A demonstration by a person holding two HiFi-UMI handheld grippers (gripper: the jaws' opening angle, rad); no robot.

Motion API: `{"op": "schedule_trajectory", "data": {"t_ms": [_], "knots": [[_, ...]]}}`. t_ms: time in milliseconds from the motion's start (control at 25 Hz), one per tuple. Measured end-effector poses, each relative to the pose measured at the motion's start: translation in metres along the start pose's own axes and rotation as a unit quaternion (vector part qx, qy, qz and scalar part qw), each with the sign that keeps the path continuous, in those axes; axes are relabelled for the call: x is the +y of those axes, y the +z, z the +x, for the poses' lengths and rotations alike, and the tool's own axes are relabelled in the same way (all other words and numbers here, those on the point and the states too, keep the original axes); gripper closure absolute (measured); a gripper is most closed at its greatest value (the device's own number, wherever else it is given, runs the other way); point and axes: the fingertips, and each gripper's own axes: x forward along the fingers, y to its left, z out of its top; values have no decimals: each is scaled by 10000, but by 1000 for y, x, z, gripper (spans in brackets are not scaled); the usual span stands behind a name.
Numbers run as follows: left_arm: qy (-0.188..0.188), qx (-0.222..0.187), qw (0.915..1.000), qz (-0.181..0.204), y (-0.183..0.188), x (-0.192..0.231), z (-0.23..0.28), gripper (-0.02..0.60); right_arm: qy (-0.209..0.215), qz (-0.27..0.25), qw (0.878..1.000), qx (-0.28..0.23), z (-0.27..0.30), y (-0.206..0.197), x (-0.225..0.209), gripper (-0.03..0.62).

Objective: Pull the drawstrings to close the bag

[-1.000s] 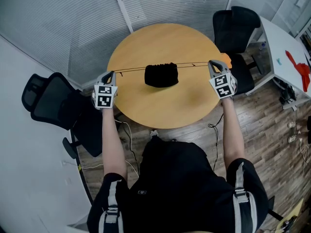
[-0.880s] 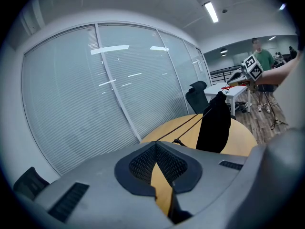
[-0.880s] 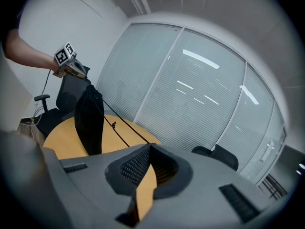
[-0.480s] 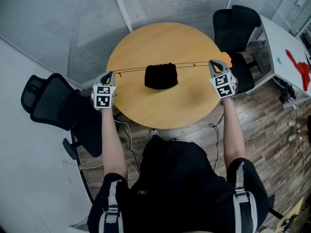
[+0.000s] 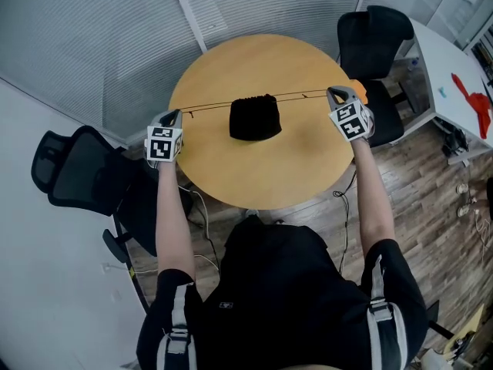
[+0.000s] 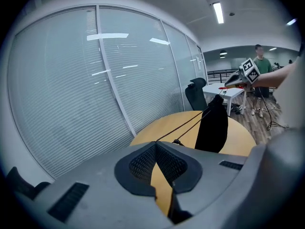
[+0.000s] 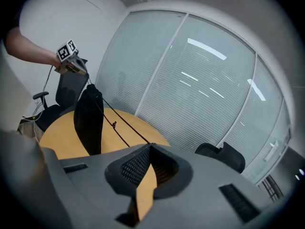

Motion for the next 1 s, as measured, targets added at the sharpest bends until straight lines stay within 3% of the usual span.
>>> {"op": "schedule_trajectory", "data": {"t_ms": [360,640,1000], "knots": [[-175,-282,9993,164,19,26,20,567,-242,123,9996,-30,14,19,-8,534],[-471,243,9986,-18,-63,-23,32,566,153,559,9970,516,9,-63,55,534],[-904,1035,9902,-238,-173,-87,29,566,853,1069,9804,1419,-1,-168,149,534]]}}
